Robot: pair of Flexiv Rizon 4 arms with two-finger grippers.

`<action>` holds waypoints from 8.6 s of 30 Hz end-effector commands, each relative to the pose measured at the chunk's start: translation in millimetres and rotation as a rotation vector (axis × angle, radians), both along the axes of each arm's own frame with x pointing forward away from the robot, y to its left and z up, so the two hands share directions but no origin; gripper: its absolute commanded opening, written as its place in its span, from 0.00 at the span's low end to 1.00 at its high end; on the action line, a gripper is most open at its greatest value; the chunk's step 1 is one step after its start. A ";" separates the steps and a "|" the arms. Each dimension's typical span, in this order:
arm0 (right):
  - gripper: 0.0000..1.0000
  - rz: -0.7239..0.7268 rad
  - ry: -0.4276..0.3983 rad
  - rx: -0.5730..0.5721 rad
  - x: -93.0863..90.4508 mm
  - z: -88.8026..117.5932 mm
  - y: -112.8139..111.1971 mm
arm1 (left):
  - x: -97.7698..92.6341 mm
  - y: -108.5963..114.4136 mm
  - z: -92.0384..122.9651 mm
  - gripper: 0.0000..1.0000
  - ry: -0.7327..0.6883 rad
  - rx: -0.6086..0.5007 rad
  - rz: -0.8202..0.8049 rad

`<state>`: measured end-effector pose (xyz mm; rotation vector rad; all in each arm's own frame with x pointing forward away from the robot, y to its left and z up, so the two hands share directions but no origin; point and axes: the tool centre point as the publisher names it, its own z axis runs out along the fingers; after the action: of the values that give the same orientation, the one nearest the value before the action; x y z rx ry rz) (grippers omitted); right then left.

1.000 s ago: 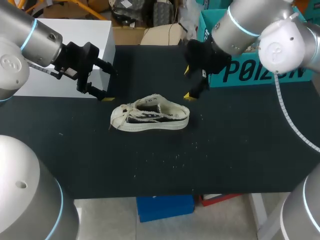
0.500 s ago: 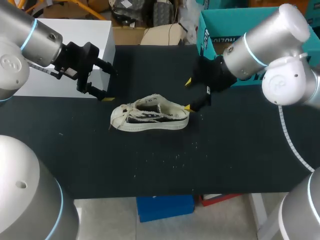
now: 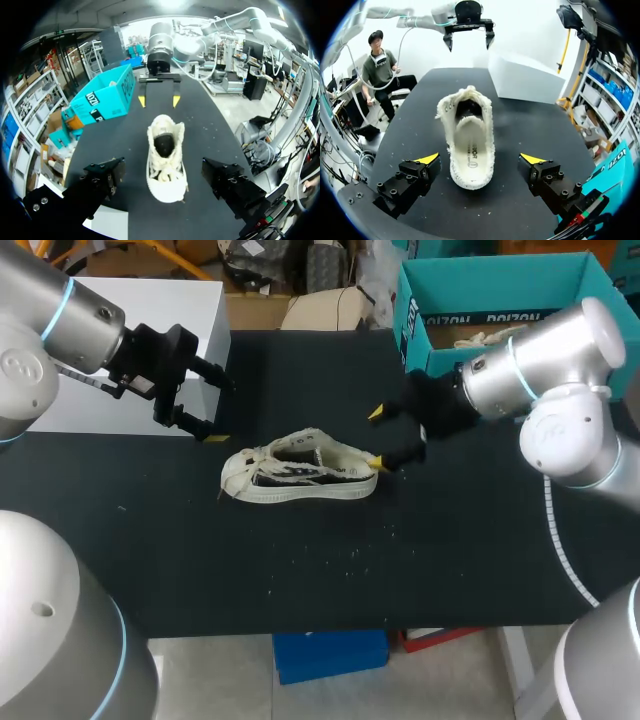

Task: Take the shoe out of the shoebox, open the shoe tongue, remove and reinsert the insole, then place the shoe into the shoebox

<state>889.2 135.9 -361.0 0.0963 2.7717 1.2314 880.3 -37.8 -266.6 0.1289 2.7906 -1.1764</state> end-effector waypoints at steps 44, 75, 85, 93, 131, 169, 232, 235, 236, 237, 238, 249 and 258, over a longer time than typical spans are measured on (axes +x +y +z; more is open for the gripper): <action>1.00 -0.001 0.083 0.199 -6.5 -70.8 32.1 | -0.1 0.2 -0.8 1.00 -0.002 0.001 0.000; 0.00 0.022 0.124 0.198 -3.8 -81.2 34.5 | 0.0 -12.2 19.4 1.00 0.018 0.161 0.195; 0.00 0.022 0.124 0.198 -3.8 -81.2 34.5 | -12.0 -40.7 28.1 1.00 0.062 0.259 0.281; 0.00 0.022 0.124 0.198 -3.8 -81.2 34.5 | -12.0 -40.7 28.1 1.00 0.062 0.259 0.281; 0.00 0.022 0.124 0.198 -3.8 -81.2 34.5 | 18.8 -104.3 13.7 1.00 0.634 0.536 1.520; 0.00 0.022 0.124 0.198 -3.8 -81.2 34.5 | -14.0 -126.6 -84.1 1.00 0.390 0.923 1.623; 0.00 0.022 0.124 0.198 -3.8 -81.2 34.5 | -5.4 -74.1 -63.2 0.00 0.186 0.878 1.731; 0.00 0.022 0.124 0.198 -3.8 -81.2 34.5 | -6.8 -64.8 -61.7 0.00 0.180 0.874 1.748; 0.00 0.022 0.124 0.198 -3.8 -81.2 34.5 | -7.1 -62.3 -61.4 0.00 0.176 0.873 1.756; 0.00 0.022 0.124 0.198 -3.8 -81.2 34.5 | -7.4 -60.1 -61.0 0.00 0.178 0.871 1.760; 0.00 0.022 0.124 0.198 -3.8 -81.2 34.5 | -7.8 -58.0 -60.8 0.00 0.178 0.871 1.762; 0.00 0.022 0.124 0.198 -3.8 -81.2 34.5 | -13.0 -38.6 -73.2 0.26 0.192 0.882 1.805; 0.00 0.022 0.124 0.198 -3.8 -81.2 34.5 | -10.2 -21.0 -64.5 1.00 0.192 0.845 1.849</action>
<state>884.7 168.9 -438.1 0.1623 2.7497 1.5550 872.7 -66.9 -334.4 -1.9068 1.7861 0.4631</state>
